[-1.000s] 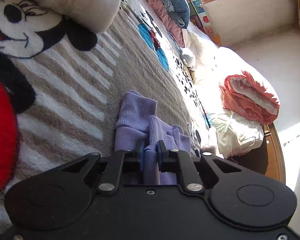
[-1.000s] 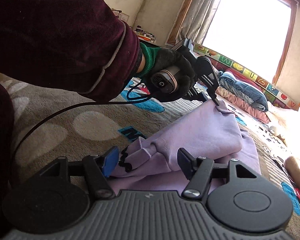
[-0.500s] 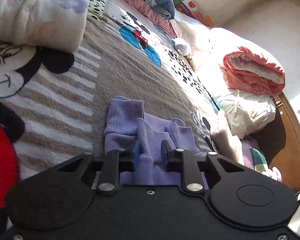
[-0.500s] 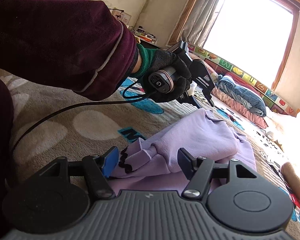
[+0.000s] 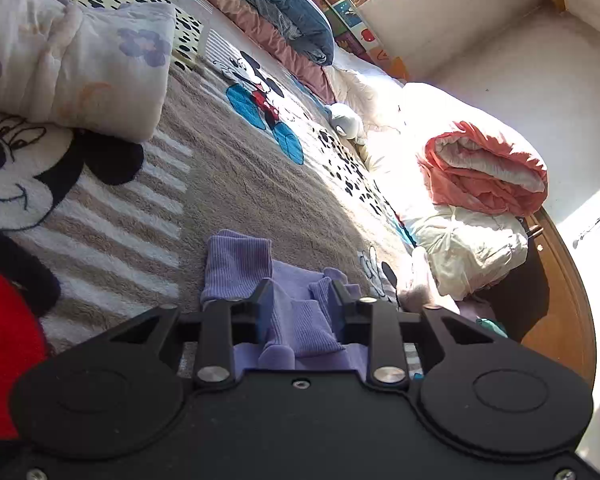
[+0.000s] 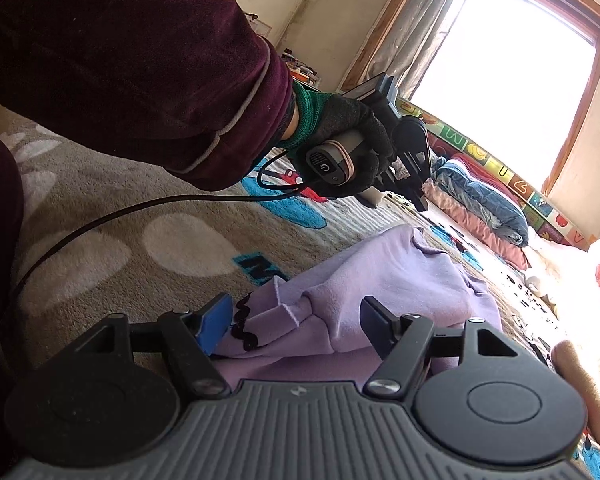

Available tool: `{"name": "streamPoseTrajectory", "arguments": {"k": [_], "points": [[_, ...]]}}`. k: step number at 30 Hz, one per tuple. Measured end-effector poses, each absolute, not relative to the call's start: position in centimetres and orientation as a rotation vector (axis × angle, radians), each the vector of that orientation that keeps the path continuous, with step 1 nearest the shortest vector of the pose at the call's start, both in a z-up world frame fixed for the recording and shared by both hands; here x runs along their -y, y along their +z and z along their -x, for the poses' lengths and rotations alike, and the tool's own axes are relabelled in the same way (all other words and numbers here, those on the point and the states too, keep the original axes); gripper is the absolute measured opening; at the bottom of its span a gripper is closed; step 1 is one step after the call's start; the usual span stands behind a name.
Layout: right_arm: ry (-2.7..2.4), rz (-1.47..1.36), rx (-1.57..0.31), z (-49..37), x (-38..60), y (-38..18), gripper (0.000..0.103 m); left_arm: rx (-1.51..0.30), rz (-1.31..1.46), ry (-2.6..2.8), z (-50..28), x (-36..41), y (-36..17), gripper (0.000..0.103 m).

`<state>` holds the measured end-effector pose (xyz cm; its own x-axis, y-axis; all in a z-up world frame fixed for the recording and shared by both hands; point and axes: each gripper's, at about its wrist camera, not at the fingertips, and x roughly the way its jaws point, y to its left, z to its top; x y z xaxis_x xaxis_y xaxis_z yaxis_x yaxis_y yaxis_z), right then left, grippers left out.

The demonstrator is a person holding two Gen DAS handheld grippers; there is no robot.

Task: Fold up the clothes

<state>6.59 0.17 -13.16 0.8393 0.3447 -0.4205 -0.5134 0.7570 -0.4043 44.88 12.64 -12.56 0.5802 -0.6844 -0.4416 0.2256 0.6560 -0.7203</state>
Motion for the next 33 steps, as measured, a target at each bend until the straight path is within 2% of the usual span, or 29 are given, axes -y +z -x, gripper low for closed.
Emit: {"name": "streamPoseTrajectory", "arguments": {"k": [4, 5, 6, 7, 10, 11, 12, 17, 33], "points": [[0.477, 0.530, -0.338, -6.8, -0.2, -13.2, 0.071, -0.802, 0.506, -0.574, -43.4, -11.8, -12.0, 0.059], [0.477, 0.530, -0.339, -6.8, -0.2, -13.2, 0.072, -0.806, 0.482, -0.584, -43.2, -11.4, -12.1, 0.052], [0.476, 0.531, -0.339, -6.9, -0.2, -13.2, 0.073, -0.810, 0.457, -0.595, -43.0, -11.0, -12.1, 0.041], [0.474, 0.533, -0.338, -6.9, -0.3, -13.2, 0.073, -0.821, 0.430, -0.591, -42.9, -10.5, -12.2, 0.036], [0.470, 0.537, -0.336, -7.1, -0.4, -13.1, 0.075, -0.850, 0.371, -0.583, -42.8, -9.2, -12.8, 0.033], [0.469, 0.540, -0.335, -7.1, -0.4, -13.1, 0.076, -0.852, 0.355, -0.584, -42.7, -8.9, -13.0, 0.023], [0.468, 0.544, -0.333, -7.1, -0.5, -13.1, 0.076, -0.854, 0.340, -0.585, -42.6, -8.5, -13.1, 0.001], [0.467, 0.534, -0.357, -7.6, -0.5, -13.1, 0.078, -0.752, 0.512, -0.562, -42.8, -10.8, -11.3, 0.001], [0.550, 0.641, -0.339, -7.8, -1.2, -13.7, 0.076, -0.835, 0.530, -0.502, -43.9, -10.6, -15.8, 0.002]]}}
